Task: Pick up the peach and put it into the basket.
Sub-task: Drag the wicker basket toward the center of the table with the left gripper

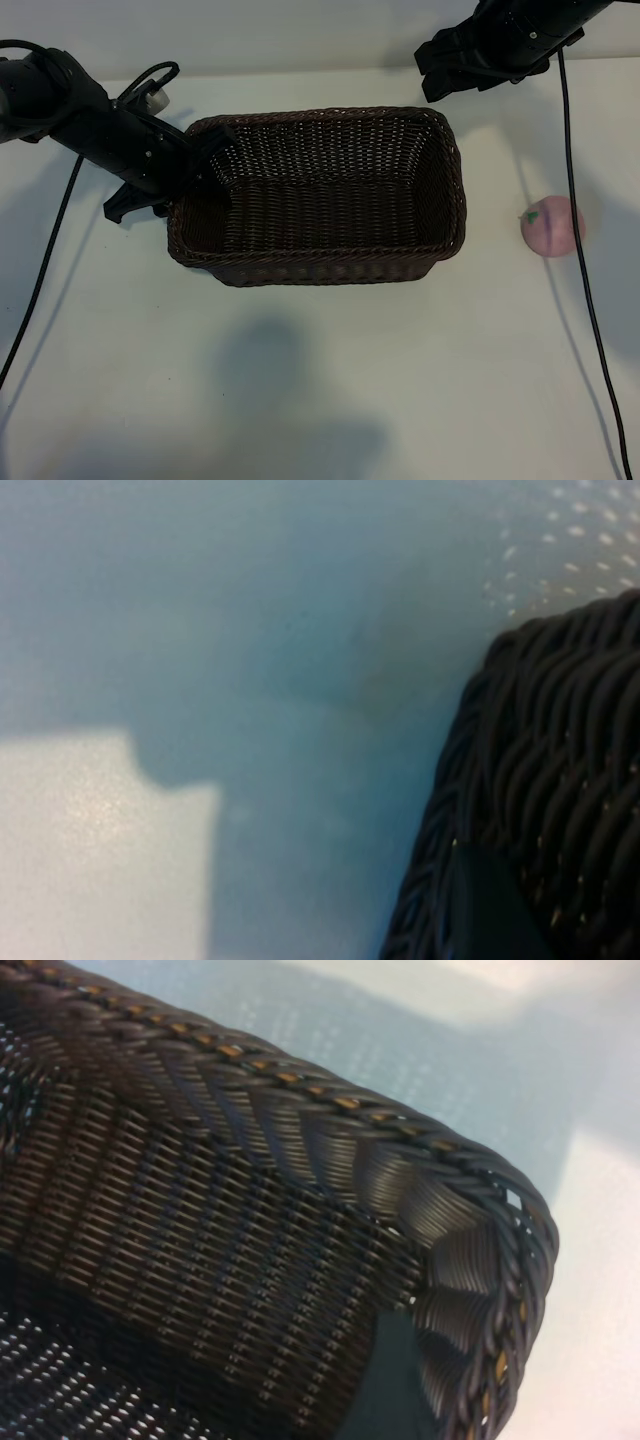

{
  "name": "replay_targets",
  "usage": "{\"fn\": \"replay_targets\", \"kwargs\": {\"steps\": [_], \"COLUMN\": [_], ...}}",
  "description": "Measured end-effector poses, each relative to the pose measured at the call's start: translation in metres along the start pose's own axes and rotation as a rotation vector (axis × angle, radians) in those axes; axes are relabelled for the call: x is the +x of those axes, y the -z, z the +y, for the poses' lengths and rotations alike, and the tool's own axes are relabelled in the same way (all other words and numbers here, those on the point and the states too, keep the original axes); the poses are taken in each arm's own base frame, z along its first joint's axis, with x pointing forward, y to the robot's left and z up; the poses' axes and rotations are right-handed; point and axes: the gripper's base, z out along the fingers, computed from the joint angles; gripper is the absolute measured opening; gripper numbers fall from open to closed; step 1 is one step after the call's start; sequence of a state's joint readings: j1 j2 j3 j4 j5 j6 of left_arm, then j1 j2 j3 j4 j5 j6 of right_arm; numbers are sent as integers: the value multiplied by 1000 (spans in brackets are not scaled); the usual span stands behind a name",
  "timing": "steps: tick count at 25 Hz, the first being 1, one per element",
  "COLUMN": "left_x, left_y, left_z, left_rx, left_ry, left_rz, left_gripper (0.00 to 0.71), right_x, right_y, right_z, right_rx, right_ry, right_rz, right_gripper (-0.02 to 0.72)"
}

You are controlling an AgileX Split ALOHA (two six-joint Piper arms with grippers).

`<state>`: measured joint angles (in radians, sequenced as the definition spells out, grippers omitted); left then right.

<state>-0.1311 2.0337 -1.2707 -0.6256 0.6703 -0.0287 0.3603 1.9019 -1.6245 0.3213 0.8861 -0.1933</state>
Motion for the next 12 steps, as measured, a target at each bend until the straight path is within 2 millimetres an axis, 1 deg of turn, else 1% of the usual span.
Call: {"fn": "replay_targets", "kwargs": {"steps": [12], "left_x": [1], "left_y": [0], "left_z": [0], "left_rx": [-1], "left_ry": [-3], "left_rz": [6], "left_gripper": [277], "right_x": [0], "right_y": [0], "right_z": [0], "right_rx": [0], "right_ry": [0], "right_rz": [1], "right_gripper": [585]}}
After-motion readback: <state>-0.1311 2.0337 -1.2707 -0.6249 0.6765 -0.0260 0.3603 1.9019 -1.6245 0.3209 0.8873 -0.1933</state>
